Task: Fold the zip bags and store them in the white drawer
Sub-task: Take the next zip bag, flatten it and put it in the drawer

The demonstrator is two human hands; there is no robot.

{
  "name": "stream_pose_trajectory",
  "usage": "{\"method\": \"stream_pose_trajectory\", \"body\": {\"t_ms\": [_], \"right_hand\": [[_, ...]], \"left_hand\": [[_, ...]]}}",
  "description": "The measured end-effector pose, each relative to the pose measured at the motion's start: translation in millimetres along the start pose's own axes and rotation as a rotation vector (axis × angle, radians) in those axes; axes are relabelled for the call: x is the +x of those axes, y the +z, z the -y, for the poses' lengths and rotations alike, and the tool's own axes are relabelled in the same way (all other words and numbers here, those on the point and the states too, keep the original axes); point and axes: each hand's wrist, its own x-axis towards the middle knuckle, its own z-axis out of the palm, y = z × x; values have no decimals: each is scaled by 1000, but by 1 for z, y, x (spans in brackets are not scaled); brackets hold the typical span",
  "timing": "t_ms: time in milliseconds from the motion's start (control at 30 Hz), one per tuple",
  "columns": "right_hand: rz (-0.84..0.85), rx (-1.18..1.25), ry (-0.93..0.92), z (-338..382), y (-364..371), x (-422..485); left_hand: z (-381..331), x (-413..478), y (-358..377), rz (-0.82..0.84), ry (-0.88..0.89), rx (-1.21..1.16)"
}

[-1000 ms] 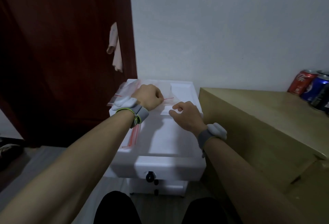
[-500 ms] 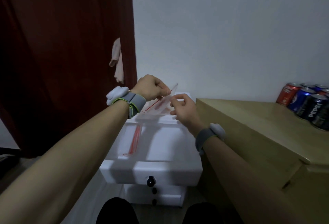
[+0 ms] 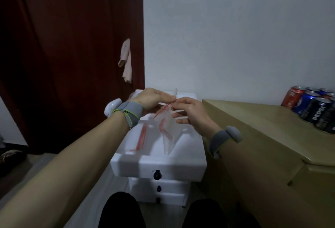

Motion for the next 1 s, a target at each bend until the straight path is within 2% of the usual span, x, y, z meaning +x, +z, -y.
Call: {"method": "stream_pose_trajectory", "body": {"t_ms": [200,400,733,1000], "right_hand": [[87,-169,83,-35,0,-14],[79,-396,26,-51,1,-12],[100,-351,99,-54,-1,-2],[126,-391,52,-58,1,2]], "left_hand": [[48,-2,11,-42,-147,-64],[61,1,17,-59,-171,-31],[75,3,10,-89,-132,-28],[80,-2,4,24,-161,254]]}}
